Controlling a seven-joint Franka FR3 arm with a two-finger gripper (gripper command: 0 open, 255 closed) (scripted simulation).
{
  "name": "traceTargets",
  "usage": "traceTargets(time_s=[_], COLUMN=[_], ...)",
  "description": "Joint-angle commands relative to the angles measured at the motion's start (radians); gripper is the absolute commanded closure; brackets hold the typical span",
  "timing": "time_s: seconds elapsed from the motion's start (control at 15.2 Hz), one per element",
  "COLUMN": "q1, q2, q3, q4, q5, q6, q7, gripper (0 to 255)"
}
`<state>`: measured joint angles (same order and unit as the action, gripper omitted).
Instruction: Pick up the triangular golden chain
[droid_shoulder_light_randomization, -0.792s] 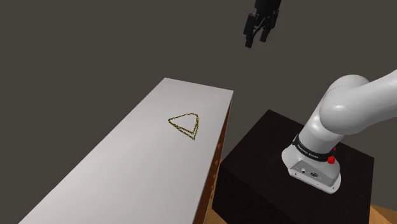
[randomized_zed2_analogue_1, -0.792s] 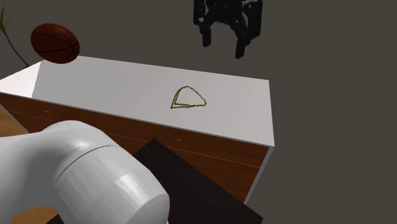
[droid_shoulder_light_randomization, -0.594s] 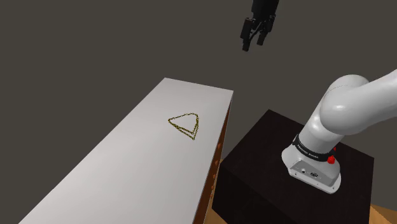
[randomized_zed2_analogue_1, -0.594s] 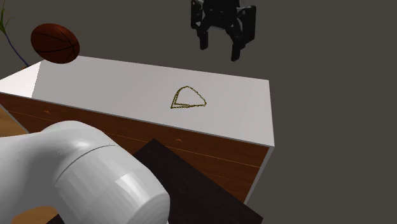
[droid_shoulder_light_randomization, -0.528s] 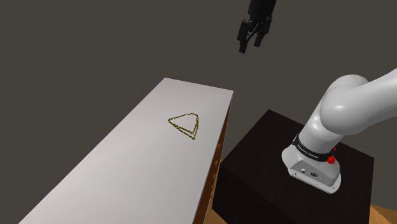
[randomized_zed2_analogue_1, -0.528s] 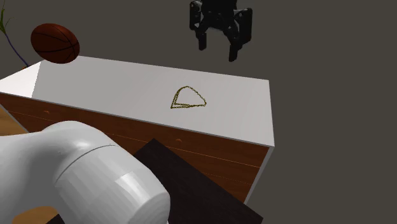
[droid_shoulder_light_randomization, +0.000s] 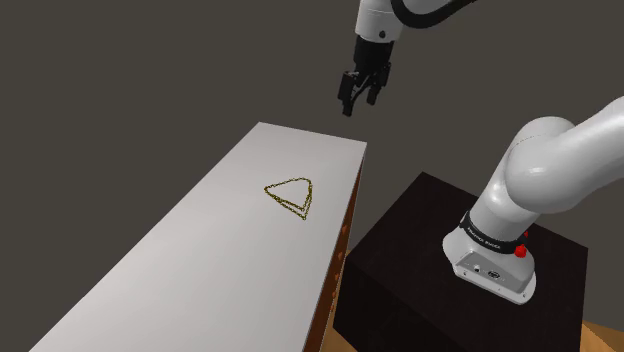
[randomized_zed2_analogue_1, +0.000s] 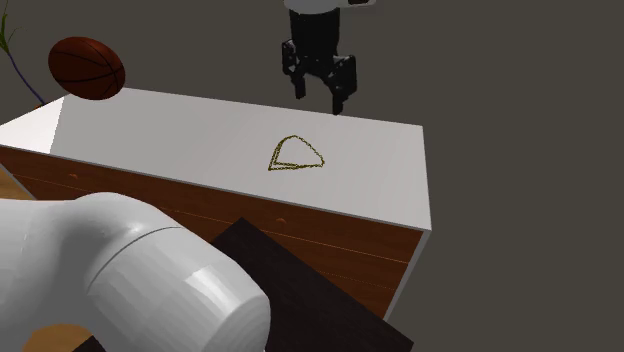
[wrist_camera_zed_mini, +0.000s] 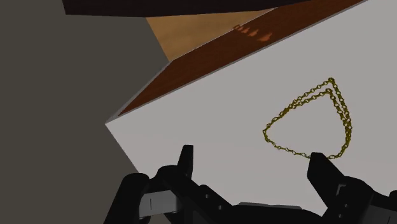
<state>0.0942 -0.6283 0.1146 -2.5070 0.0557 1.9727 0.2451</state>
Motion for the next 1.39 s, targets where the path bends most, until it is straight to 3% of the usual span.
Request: traceTargets(time_s=[0.0, 0.4, 0.73, 0.99, 1.32], q1=[0.013, 0.041, 0.049, 0.048, 0.068], q2=[0.043, 0.209, 0.376, 0.524, 0.72], q3=[0.028, 0.117, 0.193, 0.248, 0.281], q4=[-0.016, -0.017, 0.021, 0.077, 0.178], q5=[0.012, 0.024, -0.009, -0.082, -0.24], q6=[0.07, 0.263, 0.411, 0.513, 0.604], q7=[0.025, 0.106, 0.193, 0.289, 0.446], gripper=[0, 0, 0, 0, 0])
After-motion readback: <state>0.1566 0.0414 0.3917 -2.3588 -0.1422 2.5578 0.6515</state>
